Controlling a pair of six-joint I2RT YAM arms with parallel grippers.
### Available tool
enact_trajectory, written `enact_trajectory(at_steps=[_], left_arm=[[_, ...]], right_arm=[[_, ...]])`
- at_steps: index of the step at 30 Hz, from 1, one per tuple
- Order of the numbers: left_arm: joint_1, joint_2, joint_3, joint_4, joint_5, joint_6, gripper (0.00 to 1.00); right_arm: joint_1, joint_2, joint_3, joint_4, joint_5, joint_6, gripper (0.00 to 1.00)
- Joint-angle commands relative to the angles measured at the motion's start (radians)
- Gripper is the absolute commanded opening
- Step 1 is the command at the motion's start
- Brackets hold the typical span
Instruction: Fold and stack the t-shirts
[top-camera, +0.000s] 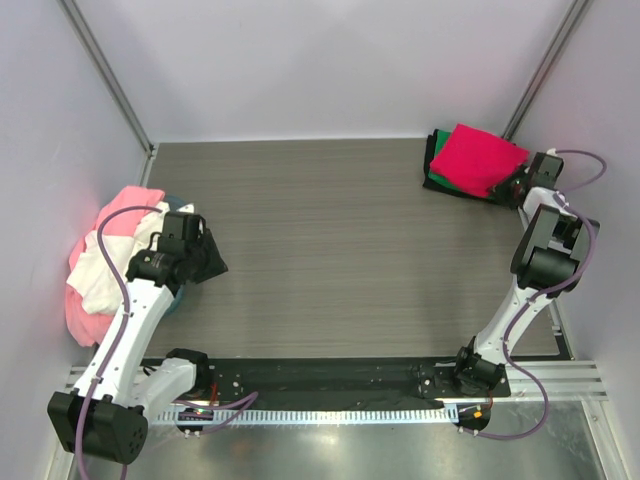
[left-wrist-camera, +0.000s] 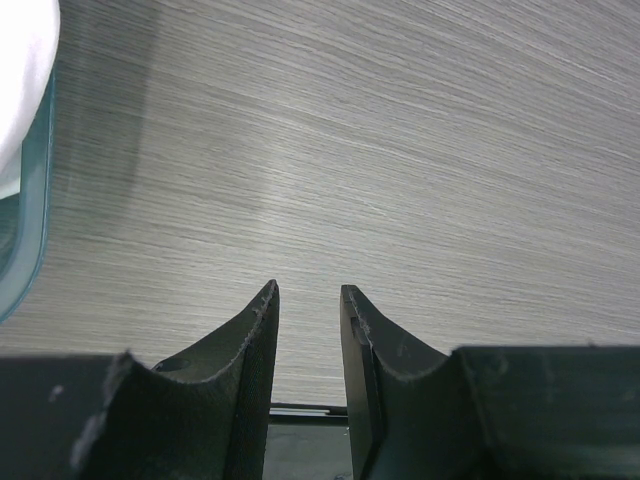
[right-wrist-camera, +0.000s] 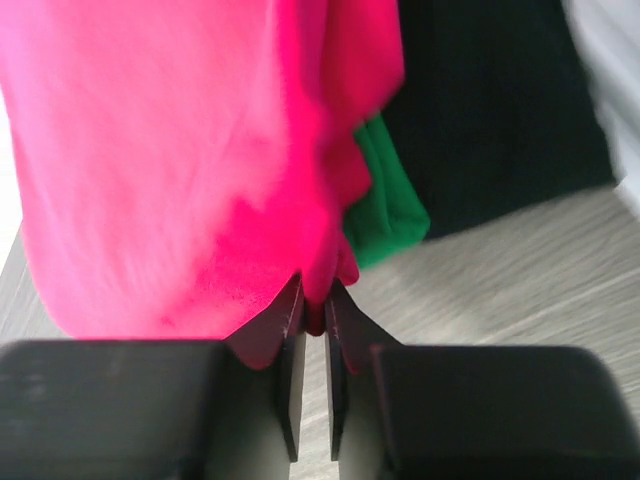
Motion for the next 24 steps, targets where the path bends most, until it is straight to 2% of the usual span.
enact_trajectory(at_steps=[1, 7, 15, 17, 18, 19, 22, 24], left_arm=[[0.003, 0.0, 0.001, 0.02, -0.003, -0.006, 0.32], [0.003, -0.008, 0.0, 0.021, 0.0, -0.006, 0.33], [0.003, -0.002, 0.001, 0.017, 0.001, -0.006, 0.32], [0.002, -0.002, 0.001, 0.018, 0.001, -0.006, 0.32], [0.002, 0.0, 0.001, 0.02, 0.001, -0.006, 0.32], [0.002, 0.0, 0.001, 0.018, 0.001, -0.006, 0.32], [0.002, 0.001, 0.001, 0.018, 0.001, -0.006, 0.32], [0.0, 0.001, 0.001, 0.018, 0.001, -0.006, 0.32]], right_arm=[[-0.015, -0.033, 0.102, -0.035, 0.084, -0.048, 0.15], [-0.038, -0.038, 0.173, -0.086, 0.242, -0.125, 0.06], [-0.041, 0.072, 0.261, -0.172, 0.305, -0.14, 0.07], [-0.046, 0.082, 0.268, -0.192, 0.312, -0.136, 0.16], [-0.046, 0.085, 0.274, -0.21, 0.314, -0.134, 0.26], [-0.047, 0.083, 0.274, -0.22, 0.317, -0.131, 0.5], [-0.047, 0.051, 0.281, -0.252, 0.342, -0.119, 0.66], [-0.047, 0.022, 0.277, -0.269, 0.358, -0.114, 0.7]])
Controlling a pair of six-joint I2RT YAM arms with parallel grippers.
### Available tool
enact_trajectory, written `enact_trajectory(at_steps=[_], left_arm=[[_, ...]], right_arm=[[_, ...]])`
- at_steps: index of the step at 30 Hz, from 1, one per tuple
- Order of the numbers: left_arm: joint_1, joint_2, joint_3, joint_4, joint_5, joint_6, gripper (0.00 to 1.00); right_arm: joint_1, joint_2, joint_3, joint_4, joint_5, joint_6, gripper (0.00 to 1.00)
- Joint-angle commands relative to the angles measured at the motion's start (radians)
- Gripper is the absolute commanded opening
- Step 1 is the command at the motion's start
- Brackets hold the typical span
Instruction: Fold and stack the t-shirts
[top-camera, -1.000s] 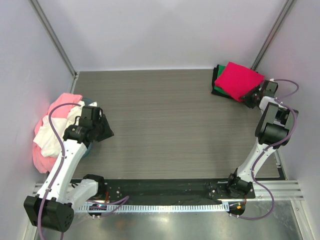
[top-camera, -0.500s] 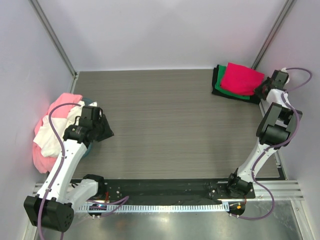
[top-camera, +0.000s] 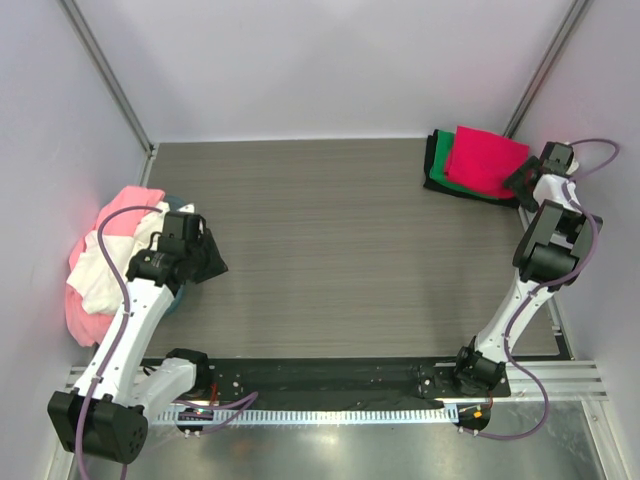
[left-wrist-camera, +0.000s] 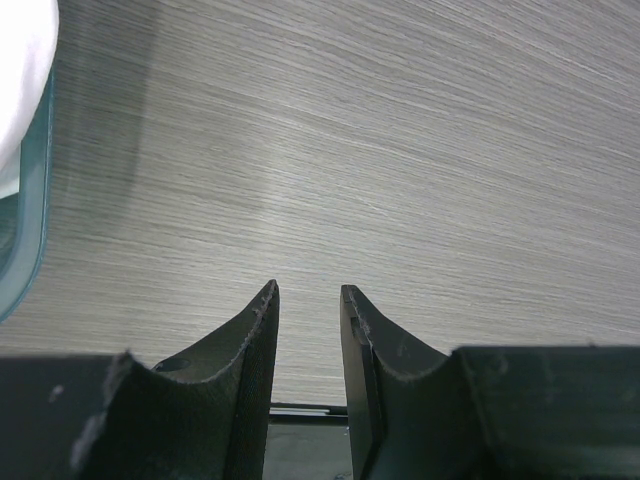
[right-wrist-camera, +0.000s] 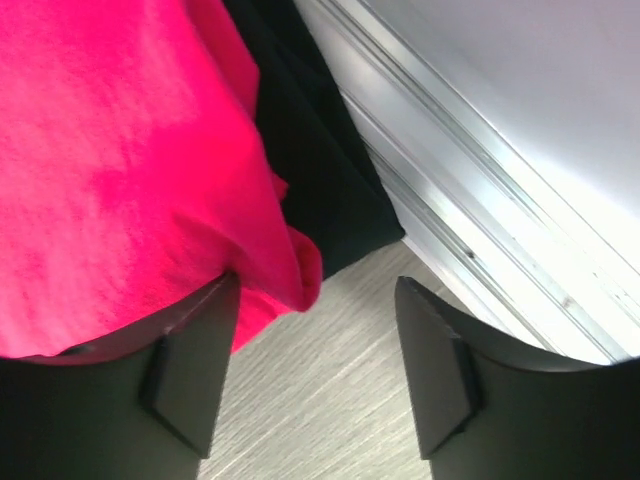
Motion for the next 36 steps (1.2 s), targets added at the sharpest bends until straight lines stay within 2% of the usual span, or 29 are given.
enact_trajectory(at_steps=[1, 8, 11, 12, 15, 17, 21, 22, 26, 27, 31, 36], left_arm=[[0.0, -0.004, 0.001, 0.016, -0.002, -0.006, 0.32], [0.0, -0.014, 0.004, 0.015, -0.012, -0.007, 0.33], [0.0, -0.023, 0.004, 0.012, -0.018, -0.009, 0.34], [0.0, -0.027, 0.004, 0.013, -0.02, -0.009, 0.35], [0.002, -0.039, 0.004, 0.012, -0.023, -0.01, 0.4], [0.002, -0.045, 0.004, 0.012, -0.026, -0.012, 0.43], [-0.001, -0.063, 0.004, 0.012, -0.029, -0.012, 0.53], [-0.001, -0.076, 0.006, 0.012, -0.032, -0.013, 0.62], [-0.001, -0.122, 0.0, 0.013, -0.055, -0.022, 0.81], [-0.003, -0.129, -0.002, 0.015, -0.058, -0.024, 0.94], [-0.001, -0.146, -0.002, 0.016, -0.075, -0.027, 1.0], [0.0, -0.139, 0.003, 0.004, -0.098, -0.035, 0.99]], right_arm=[[-0.017, -0.104, 0.044, -0.037, 0.08, 0.02, 0.73], [-0.017, -0.319, -0.004, -0.08, 0.092, 0.052, 0.77], [-0.013, -0.441, -0.099, -0.074, 0.023, 0.097, 0.77], [-0.01, -0.48, -0.129, -0.032, -0.067, 0.106, 0.77], [0.044, -0.624, -0.266, 0.082, -0.164, 0.13, 0.83], [0.142, -0.708, -0.309, 0.075, -0.18, 0.103, 0.85], [0.364, -0.843, -0.356, -0.005, -0.123, 0.042, 0.86], [0.401, -0.88, -0.386, -0.004, -0.124, 0.045, 0.86], [0.564, -1.092, -0.629, -0.005, -0.123, 0.119, 0.94], [0.578, -1.135, -0.677, -0.005, -0.118, 0.136, 0.94], [0.601, -1.386, -0.879, 0.029, -0.161, 0.235, 0.94], [0.607, -1.49, -0.998, -0.007, -0.291, 0.344, 0.94]])
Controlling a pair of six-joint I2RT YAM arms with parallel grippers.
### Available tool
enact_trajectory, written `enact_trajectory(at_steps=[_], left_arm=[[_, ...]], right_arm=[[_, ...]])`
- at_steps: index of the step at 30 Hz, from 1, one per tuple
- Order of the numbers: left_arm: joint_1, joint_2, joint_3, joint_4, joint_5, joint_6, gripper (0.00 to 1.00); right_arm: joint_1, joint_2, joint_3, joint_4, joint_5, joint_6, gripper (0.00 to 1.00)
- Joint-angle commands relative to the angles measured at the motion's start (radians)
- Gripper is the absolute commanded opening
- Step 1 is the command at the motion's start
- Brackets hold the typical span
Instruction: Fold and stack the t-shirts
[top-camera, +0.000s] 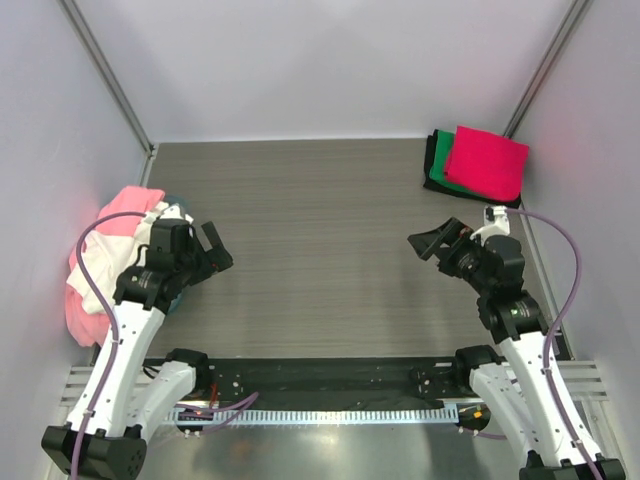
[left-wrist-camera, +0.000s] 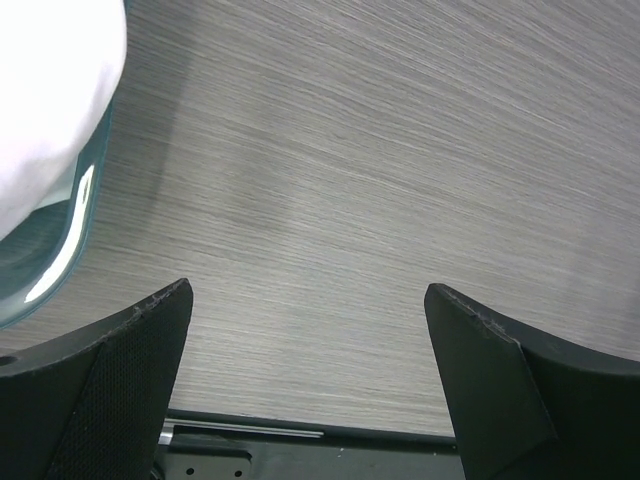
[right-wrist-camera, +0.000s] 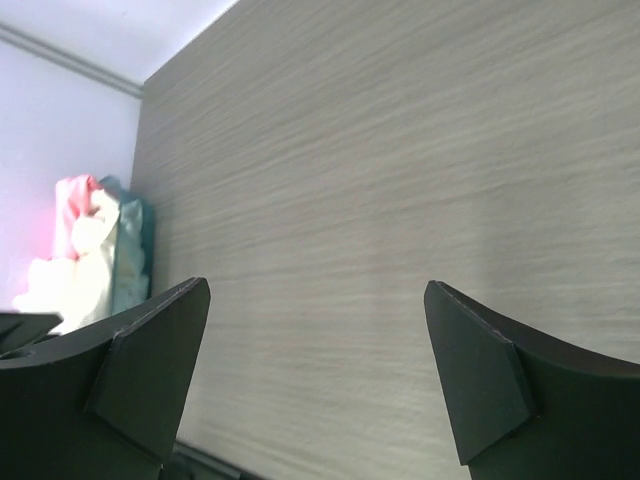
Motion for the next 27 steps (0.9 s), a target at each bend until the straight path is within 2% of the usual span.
enact_trajectory(at_steps=[1, 2, 5, 7, 9, 10, 11, 13, 14, 16, 17, 18, 20, 27], left_arm=[[0.001, 0.0, 0.002, 0.005, -0.041, -0.011, 0.98], [0.0, 0.002, 0.002, 0.006, -0.041, -0.014, 0.98], [0.001, 0.003, 0.0, 0.006, -0.044, -0.014, 0.98], [0.0, 0.006, 0.0, 0.006, -0.043, -0.012, 0.98], [0.0, 0.01, 0.0, 0.008, -0.047, -0.014, 0.98], [0.0, 0.016, 0.0, 0.006, -0.056, -0.015, 0.98], [0.001, 0.017, 0.0, 0.005, -0.058, -0.017, 0.98], [0.0, 0.034, 0.002, 0.0, -0.064, -0.017, 0.98], [0.001, 0.04, 0.002, -0.001, -0.061, -0.018, 0.98], [0.001, 0.049, 0.0, -0.001, -0.058, -0.018, 0.97], [0.001, 0.056, -0.001, 0.003, -0.052, -0.015, 0.97], [0.0, 0.059, -0.002, 0.005, -0.05, -0.012, 0.97], [0.001, 0.071, 0.002, 0.008, -0.047, -0.006, 0.98], [0.001, 0.06, 0.006, 0.029, -0.098, 0.018, 1.0]], right_arm=[[0.016, -0.018, -0.041, 0.011, -0.111, 0.101, 0.95], [0.019, 0.001, -0.058, 0.006, -0.119, 0.099, 1.0], [0.058, 0.055, -0.056, -0.004, -0.168, 0.067, 1.0], [0.097, 0.109, -0.052, 0.012, -0.142, 0.069, 1.0], [0.218, 0.155, -0.049, 0.057, -0.093, 0.091, 1.0], [0.281, 0.226, -0.036, 0.063, -0.058, 0.098, 1.0], [0.409, 0.283, 0.02, 0.058, 0.028, 0.101, 1.0], [0.565, 0.448, 0.124, -0.053, 0.161, 0.085, 1.0], [0.735, 0.486, 0.216, -0.126, 0.37, 0.091, 1.0], [0.875, 0.537, 0.273, -0.168, 0.557, 0.111, 1.0], [0.939, 0.537, 0.284, -0.178, 0.703, 0.125, 1.0], [1.011, 0.534, 0.277, -0.173, 0.752, 0.153, 1.0], [1.045, 0.503, 0.216, -0.114, 0.797, 0.161, 0.99], [1.052, 0.416, -0.048, 0.127, 0.708, 0.19, 1.0]])
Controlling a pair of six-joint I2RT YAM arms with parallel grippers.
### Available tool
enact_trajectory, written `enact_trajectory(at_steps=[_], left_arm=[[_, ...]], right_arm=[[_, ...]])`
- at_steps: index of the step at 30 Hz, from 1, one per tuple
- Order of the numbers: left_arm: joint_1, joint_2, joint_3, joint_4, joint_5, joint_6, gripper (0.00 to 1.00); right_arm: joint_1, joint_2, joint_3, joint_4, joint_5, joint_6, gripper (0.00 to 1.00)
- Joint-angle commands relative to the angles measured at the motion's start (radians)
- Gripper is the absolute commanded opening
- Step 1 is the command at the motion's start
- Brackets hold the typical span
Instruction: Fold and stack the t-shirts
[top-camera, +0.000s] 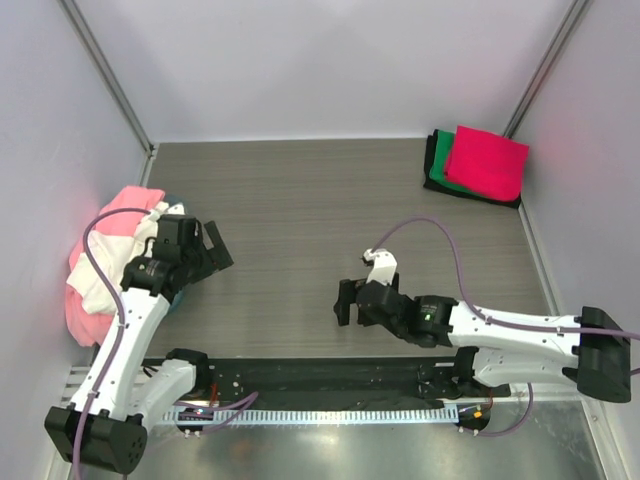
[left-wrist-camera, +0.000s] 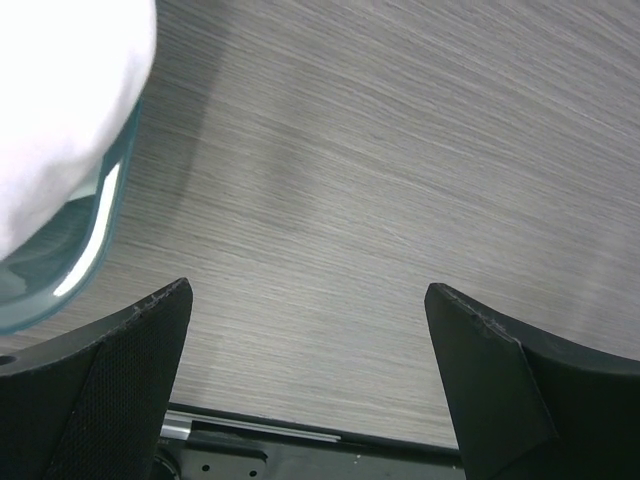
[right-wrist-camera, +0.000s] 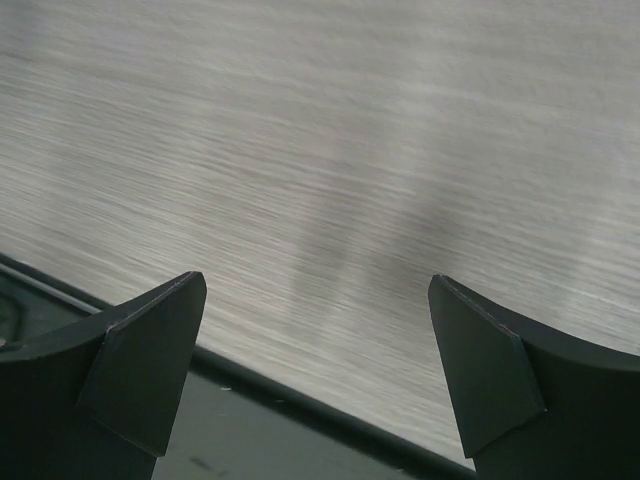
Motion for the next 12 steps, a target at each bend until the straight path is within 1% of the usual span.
enact_trajectory(at_steps=[1, 2, 3, 5, 6, 8, 11, 12], left_arm=[[0.001, -0.029, 0.0, 0.044, -0.057, 0.017, 1.0], [0.0, -0.037, -0.003, 0.046, -0.073, 0.017, 1.0], [0.001, -0.055, -0.008, 0.047, -0.097, 0.017, 1.0], [0.003, -0.067, -0.015, 0.046, -0.131, 0.011, 1.0], [0.001, -0.077, -0.017, 0.043, -0.17, 0.004, 1.0], [0.001, -0.075, -0.014, 0.029, -0.186, -0.007, 1.0], [0.003, -0.064, -0.002, 0.026, -0.22, -0.006, 1.0], [0.003, -0.058, 0.003, 0.03, -0.237, -0.001, 1.0]], right_arm=[[0.003, -0.056, -0.12, 0.172, 0.043, 0.037, 1.0], [0.003, -0.073, -0.181, 0.239, 0.041, 0.038, 1.0], [0.003, -0.108, -0.209, 0.27, 0.043, 0.037, 1.0], [0.003, -0.129, -0.264, 0.313, 0.066, 0.043, 1.0], [0.003, -0.142, -0.276, 0.322, 0.072, 0.04, 1.0], [0.003, -0.14, -0.305, 0.348, 0.079, 0.044, 1.0], [0.003, -0.094, -0.333, 0.416, 0.084, 0.046, 0.99], [0.003, -0.071, -0.326, 0.41, 0.093, 0.061, 1.0]])
